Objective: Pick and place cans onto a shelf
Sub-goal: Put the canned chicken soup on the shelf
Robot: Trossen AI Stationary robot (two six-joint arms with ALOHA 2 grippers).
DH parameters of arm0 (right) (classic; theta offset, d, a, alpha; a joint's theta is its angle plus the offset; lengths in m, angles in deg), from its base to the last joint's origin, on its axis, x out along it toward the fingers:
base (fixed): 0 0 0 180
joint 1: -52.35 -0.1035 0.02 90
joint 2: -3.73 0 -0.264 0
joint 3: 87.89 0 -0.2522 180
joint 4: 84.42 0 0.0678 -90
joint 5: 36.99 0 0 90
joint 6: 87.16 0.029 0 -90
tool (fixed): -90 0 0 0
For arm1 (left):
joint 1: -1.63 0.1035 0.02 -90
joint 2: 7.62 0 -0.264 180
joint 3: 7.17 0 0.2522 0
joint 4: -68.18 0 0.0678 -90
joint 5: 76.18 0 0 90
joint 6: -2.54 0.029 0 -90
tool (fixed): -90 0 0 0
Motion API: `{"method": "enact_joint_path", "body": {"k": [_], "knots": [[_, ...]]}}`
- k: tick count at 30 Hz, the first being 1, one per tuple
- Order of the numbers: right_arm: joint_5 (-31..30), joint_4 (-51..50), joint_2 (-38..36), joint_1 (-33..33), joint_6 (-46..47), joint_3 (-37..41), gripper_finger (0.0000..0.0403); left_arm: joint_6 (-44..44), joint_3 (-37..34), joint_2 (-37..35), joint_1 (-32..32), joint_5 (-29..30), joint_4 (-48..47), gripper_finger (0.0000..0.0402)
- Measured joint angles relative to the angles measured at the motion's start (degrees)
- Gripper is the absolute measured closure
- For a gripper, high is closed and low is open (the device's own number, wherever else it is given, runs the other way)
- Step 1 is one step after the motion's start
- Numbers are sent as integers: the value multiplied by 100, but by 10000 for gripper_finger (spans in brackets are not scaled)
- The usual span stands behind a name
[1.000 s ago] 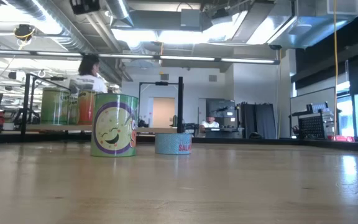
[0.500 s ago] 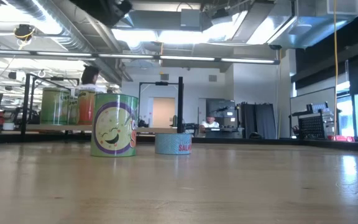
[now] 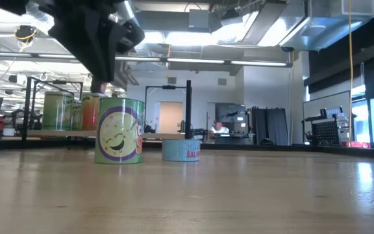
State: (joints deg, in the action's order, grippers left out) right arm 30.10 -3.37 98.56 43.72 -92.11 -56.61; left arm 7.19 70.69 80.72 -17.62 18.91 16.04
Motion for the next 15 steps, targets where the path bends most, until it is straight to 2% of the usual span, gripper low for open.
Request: {"method": "enact_joint_path", "body": {"k": [9, 15], "knots": [[-2, -55, 0, 0, 0, 0, 344, -88, 2, 179, -4, 635, -23, 360], [-1, -55, 0, 0, 0, 0, 344, -540, 2, 180, -35, 578, -128, 360]]}}
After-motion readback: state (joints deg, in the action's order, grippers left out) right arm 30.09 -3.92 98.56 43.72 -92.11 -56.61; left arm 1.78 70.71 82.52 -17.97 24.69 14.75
